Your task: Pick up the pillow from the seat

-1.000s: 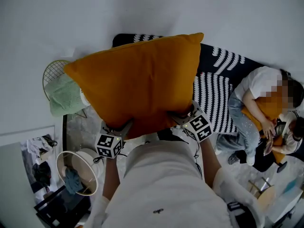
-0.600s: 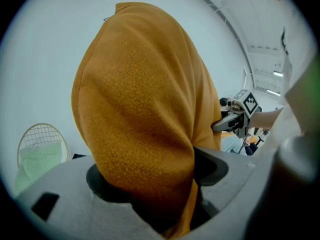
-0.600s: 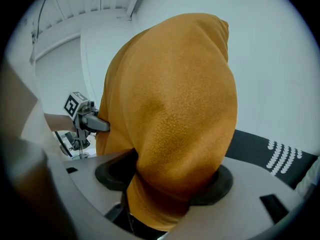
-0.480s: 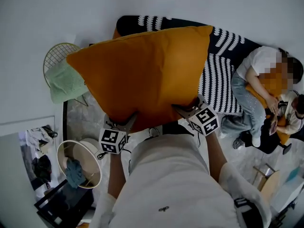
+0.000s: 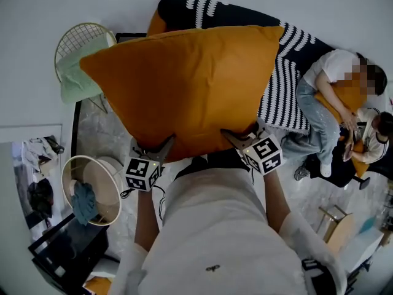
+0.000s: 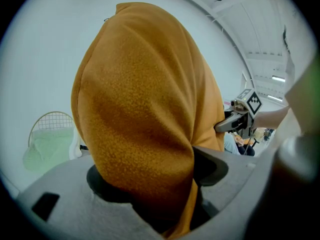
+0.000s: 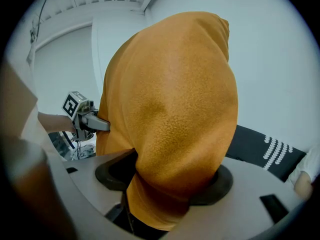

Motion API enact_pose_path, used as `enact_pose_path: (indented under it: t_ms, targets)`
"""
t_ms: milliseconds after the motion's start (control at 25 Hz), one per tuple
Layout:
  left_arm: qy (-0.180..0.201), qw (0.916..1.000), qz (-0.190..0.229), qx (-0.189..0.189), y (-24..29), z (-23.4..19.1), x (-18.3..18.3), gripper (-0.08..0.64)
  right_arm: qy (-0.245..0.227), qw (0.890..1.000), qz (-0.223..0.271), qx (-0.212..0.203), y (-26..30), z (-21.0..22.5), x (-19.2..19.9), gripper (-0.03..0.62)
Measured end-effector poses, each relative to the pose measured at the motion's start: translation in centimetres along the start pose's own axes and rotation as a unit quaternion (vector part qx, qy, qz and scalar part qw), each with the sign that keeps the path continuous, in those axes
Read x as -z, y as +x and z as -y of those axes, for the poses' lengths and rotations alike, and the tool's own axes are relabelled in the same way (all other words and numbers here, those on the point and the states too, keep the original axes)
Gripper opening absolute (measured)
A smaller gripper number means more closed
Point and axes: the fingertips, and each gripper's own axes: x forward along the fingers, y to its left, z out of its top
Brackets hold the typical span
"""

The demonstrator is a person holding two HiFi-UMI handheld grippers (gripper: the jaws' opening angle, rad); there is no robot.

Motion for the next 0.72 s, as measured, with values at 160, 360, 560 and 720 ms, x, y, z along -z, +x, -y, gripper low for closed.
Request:
enact_pose_path:
  t_ms: [160, 360, 560, 720]
  targets:
    - [0.008, 1.0, 0.001, -0.001, -1.7, 1.0, 0.8, 0.35, 0.002, 1.0, 0.005, 0.005, -1.2, -1.8, 0.9, 0.316]
    - [0.013, 0.9999, 0.009, -0.006, -2.9, 2.5, 1.2, 0.35, -0.012, 1.0, 0.005, -0.002, -2.7, -2.6, 1.5, 0.316]
    - [0.012, 0.9997, 0.017, -0.011, -3.5, 4.5, 1.3, 0.35, -0.022, 1.0, 0.012, -0.001, -4.7, -2.7, 2.1, 0.316]
    - [0.012, 0.9998, 0.013, -0.012, -3.7, 7.5, 1.8, 0.35, -0.022, 1.0, 0.014, 0.001, -7.2, -2.3, 3.7, 0.316]
